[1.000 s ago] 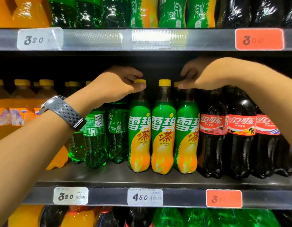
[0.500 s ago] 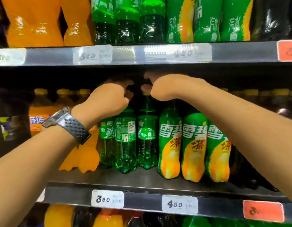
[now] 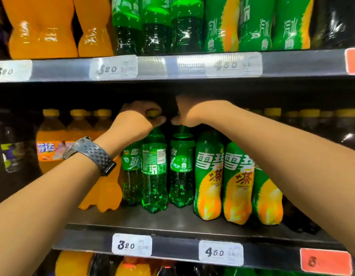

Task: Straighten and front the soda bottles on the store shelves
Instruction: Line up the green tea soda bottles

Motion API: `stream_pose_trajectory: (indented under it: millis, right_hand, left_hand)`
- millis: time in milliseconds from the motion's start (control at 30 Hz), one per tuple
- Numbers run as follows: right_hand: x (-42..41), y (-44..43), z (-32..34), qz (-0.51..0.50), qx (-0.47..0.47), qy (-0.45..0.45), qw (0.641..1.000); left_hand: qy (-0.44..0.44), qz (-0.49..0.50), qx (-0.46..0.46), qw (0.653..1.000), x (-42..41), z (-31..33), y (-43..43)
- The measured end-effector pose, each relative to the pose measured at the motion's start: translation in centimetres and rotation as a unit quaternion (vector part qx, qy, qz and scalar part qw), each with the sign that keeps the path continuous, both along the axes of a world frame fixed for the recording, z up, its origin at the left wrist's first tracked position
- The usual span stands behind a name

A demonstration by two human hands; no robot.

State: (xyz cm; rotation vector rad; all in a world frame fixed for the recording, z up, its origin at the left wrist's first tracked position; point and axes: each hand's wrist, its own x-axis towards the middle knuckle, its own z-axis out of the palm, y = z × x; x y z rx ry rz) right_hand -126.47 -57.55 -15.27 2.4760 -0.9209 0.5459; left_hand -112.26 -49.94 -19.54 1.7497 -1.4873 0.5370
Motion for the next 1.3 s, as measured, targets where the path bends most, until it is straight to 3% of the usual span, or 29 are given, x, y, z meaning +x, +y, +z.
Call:
stream_pose_trajectory:
  millis: [167,533,767,933,1300]
  right_hand:
    - [-1.1,-0.3,1.1,0.071,0.072,-0.01,0.995]
    - [-2.0,-0.1,1.4,0.129,0.087,0.036,0.987]
    - [-2.2,-0.1,1.2,0.094,0.126,0.007,0.988]
    - [-1.9,0.4,1.0,0.045,0.102,0.007,0.994]
    - [-3.1,0.7,0.7,0.083,0.154,-0.039,0.984]
  left_hand:
    - [0.04,0.003,0.023,0.999,0.3,0.4,0.0]
    - [-0.107,0.016,0.027,0.994,0.6,1.0,1.8]
    - [0.019,-0.196,0.095,0.976,2.2,1.6,1.9]
    - [0.047,-0.2,0.051,0.977,2.7,1.3,0.8]
    - [0.093,-0.286,0.074,0.951,3.0,1.1,0.8]
